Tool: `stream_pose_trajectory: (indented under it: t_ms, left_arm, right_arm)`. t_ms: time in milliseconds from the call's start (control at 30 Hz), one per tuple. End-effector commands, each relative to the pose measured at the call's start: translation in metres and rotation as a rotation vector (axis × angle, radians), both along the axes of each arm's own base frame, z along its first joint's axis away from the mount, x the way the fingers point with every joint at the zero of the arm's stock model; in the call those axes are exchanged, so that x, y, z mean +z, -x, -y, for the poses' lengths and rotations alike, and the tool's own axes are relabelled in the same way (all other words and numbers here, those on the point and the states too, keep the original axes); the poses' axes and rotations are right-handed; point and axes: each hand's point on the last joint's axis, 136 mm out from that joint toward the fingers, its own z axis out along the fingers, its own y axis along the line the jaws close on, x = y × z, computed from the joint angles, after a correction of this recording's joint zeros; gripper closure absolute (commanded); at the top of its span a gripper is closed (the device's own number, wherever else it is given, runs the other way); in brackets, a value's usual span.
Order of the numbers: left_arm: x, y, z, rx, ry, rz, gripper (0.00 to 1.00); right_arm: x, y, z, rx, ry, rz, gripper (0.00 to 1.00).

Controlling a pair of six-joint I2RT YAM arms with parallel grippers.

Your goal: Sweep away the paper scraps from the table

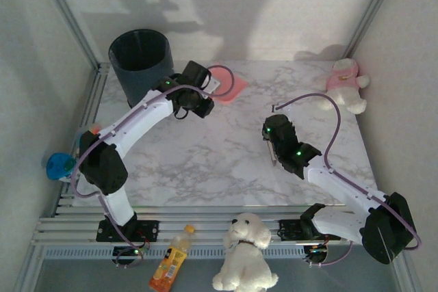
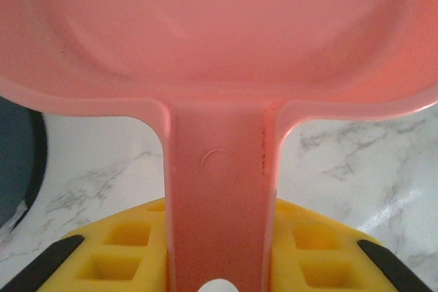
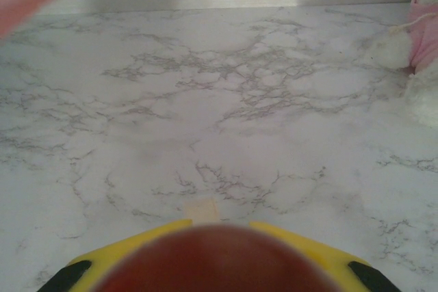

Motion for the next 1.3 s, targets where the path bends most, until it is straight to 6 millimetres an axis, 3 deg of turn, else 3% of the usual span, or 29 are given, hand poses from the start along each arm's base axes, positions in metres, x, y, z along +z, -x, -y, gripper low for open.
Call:
stream_pose_trajectory:
  t_ms: [0, 667, 1267]
  left_arm:
    - [-0.029, 0.017, 0.003, -0.081, -0.051, -0.09, 1.0]
    - [-0.113, 0.054, 0.022, -0.2, -0.145, -0.276, 1.0]
    - [-0.149, 0.064, 0.017, -0.201, -0.213, -0.341, 1.0]
  right_arm:
    - [0.009, 0.001, 0.008, -0.028, 0.015, 0.034, 1.0]
    - [0.004, 0.002, 0.012, -0.038, 0.024, 0.022, 1.0]
    - [0.002, 0.002, 0.013, -0.041, 0.029, 0.015, 1.0]
